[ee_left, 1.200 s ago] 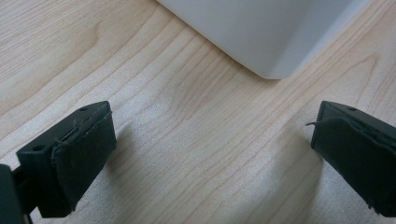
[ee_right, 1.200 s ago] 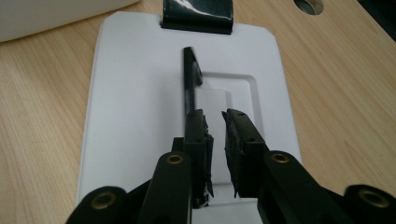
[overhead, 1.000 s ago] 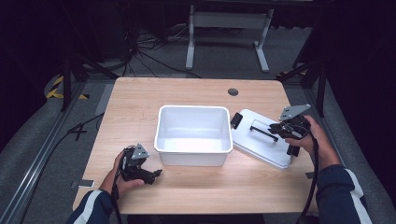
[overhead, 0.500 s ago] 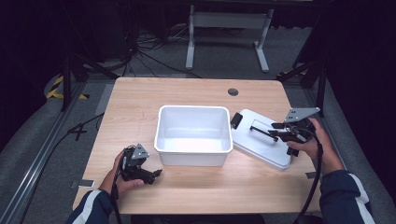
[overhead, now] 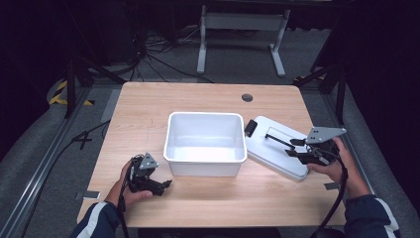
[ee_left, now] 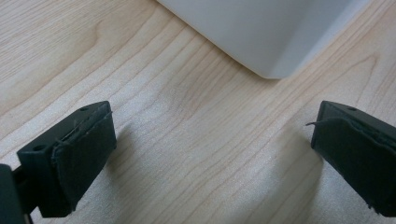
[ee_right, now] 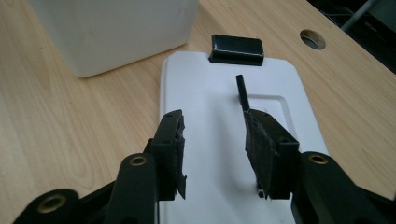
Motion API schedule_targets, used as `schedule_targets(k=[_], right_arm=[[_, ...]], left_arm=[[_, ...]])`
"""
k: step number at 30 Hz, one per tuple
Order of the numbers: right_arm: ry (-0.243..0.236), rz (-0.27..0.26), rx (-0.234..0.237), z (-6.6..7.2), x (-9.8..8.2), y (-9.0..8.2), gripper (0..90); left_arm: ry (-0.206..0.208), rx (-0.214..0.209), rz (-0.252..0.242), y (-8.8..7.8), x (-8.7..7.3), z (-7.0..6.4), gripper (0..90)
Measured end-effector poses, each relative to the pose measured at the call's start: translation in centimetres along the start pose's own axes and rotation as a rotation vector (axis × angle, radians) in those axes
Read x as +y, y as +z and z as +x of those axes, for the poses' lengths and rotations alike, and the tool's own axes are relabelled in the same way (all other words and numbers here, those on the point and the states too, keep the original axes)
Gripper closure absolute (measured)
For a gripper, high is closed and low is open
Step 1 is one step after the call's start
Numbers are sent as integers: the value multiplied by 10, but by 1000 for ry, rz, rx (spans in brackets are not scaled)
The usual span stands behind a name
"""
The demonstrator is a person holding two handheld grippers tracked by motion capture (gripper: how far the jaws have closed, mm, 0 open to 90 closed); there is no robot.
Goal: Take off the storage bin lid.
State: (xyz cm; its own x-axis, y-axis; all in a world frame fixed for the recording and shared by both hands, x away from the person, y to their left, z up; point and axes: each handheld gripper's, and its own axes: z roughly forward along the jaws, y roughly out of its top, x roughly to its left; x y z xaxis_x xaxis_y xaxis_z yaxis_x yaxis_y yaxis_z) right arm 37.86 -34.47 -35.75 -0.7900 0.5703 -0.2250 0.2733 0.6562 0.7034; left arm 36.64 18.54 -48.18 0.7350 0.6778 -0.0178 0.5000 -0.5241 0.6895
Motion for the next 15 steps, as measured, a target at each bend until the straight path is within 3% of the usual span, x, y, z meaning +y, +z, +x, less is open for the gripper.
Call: schedule_targets(k=[12, 15], right_arm=[[-12, -10, -45, 28, -46, -13, 421], [27, -14, -47, 35, -63, -14, 361]], left_arm=[[8, 5, 0, 0, 1, 1, 2], [8, 5, 0, 0, 1, 1, 2]])
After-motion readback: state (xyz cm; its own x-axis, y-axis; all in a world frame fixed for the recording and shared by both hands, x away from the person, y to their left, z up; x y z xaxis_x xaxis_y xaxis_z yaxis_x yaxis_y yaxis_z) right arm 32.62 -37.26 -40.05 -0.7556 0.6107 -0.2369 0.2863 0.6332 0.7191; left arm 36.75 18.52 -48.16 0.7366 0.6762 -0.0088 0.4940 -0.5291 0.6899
